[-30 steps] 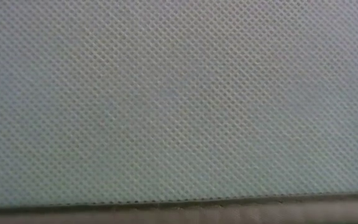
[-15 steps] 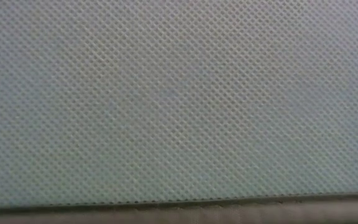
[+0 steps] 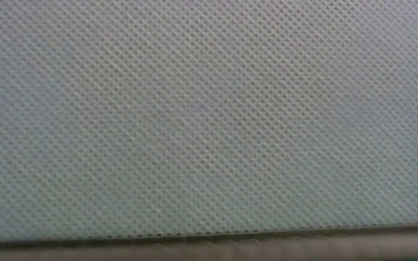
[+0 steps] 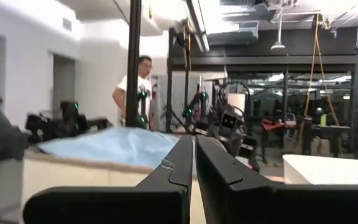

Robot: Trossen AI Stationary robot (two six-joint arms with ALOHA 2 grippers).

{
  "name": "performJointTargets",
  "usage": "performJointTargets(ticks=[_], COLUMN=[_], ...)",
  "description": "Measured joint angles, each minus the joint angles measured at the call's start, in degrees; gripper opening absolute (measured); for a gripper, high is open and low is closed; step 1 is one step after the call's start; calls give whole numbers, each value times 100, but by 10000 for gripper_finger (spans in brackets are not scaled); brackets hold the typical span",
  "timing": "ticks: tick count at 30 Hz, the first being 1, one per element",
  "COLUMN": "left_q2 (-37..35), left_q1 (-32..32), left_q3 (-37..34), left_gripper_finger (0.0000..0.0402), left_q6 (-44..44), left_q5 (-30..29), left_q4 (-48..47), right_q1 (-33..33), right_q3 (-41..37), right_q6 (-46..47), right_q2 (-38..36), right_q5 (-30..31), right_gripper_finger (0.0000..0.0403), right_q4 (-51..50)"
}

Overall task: Sort clothes
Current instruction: Return to Home Position

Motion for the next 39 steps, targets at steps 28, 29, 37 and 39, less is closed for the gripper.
performJointTargets(ticks=[28,29,37,39], left_q2=[262,272,359,381], left_q1=[2,2,2,2], left_q3=[-8,-8,-8,-8], left_gripper_finger=[114,114,114,114], left_q6=[156,156,156,156], left_q5=[3,3,3,3], left_q4=[-72,-72,-73,-72], right_q1=[-2,-2,-2,-2], right_q3=[-1,6,32,32], right_q6=[-1213,-1091,-637,-726], right_q2=[52,64,57,57], right_q5=[38,20,-3,-18], right_gripper_finger=[13,13,13,13], right_q4=[-21,-16,44,28])
